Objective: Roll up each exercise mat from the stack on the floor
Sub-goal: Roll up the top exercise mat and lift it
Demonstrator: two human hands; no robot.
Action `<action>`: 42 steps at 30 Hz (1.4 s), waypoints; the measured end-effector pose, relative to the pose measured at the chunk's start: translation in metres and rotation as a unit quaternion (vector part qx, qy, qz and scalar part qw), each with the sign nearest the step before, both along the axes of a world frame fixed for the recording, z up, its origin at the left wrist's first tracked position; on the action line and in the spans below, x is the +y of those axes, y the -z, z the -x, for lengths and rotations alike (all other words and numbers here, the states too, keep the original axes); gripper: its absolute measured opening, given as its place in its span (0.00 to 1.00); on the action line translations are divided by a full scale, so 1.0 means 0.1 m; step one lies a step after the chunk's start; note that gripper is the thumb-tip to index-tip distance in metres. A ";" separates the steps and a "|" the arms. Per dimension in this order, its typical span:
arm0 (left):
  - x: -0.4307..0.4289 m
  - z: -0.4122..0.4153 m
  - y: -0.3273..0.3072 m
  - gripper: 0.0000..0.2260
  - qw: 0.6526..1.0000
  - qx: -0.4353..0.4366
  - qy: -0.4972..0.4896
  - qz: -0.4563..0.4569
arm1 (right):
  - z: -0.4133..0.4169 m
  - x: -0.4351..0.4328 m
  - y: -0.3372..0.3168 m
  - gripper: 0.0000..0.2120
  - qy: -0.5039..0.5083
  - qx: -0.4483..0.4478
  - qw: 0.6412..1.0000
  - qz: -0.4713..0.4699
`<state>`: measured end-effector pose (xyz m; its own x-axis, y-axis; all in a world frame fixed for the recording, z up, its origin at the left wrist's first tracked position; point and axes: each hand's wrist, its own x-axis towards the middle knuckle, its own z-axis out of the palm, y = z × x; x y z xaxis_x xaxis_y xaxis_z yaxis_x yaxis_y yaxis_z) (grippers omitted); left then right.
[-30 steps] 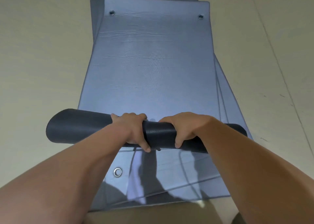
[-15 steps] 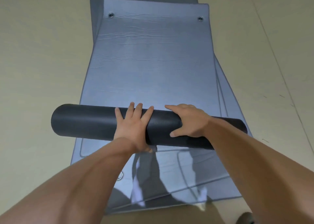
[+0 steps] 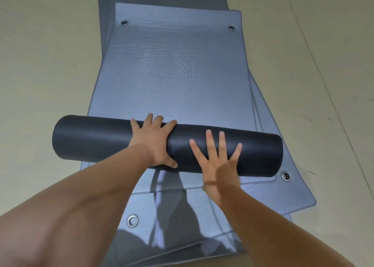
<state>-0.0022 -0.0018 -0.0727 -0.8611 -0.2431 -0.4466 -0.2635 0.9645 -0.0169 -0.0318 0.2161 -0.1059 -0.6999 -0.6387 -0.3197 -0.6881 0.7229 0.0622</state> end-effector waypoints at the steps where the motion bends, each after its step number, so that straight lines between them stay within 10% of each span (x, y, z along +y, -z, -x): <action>1: -0.04 -0.09 0.02 0.54 0.998 0.047 0.036 0.021 | 0.10 -0.04 0.01 0.63 0.004 -0.001 1.000 -0.003; 20: 0.14 -0.70 0.20 0.54 0.988 0.117 0.090 0.038 | 0.64 -0.36 -0.48 0.55 -0.021 -0.213 0.971 -0.108; 30: 0.37 -0.79 -0.08 0.54 0.998 -0.033 -0.027 -0.054 | 0.68 -0.33 -0.66 0.52 -0.017 -0.479 0.867 -0.134; 42: 0.10 -0.12 -0.33 0.46 0.970 -0.156 -0.128 -0.134 | -0.09 -0.03 -0.43 0.68 -0.046 -0.018 0.999 0.000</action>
<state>0.0102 0.0083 -0.0392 -0.6002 -0.2713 -0.7525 -0.5179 0.8487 0.1071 -0.0228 0.2126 -0.0632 -0.6257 -0.7001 -0.3440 -0.7538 0.6562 0.0355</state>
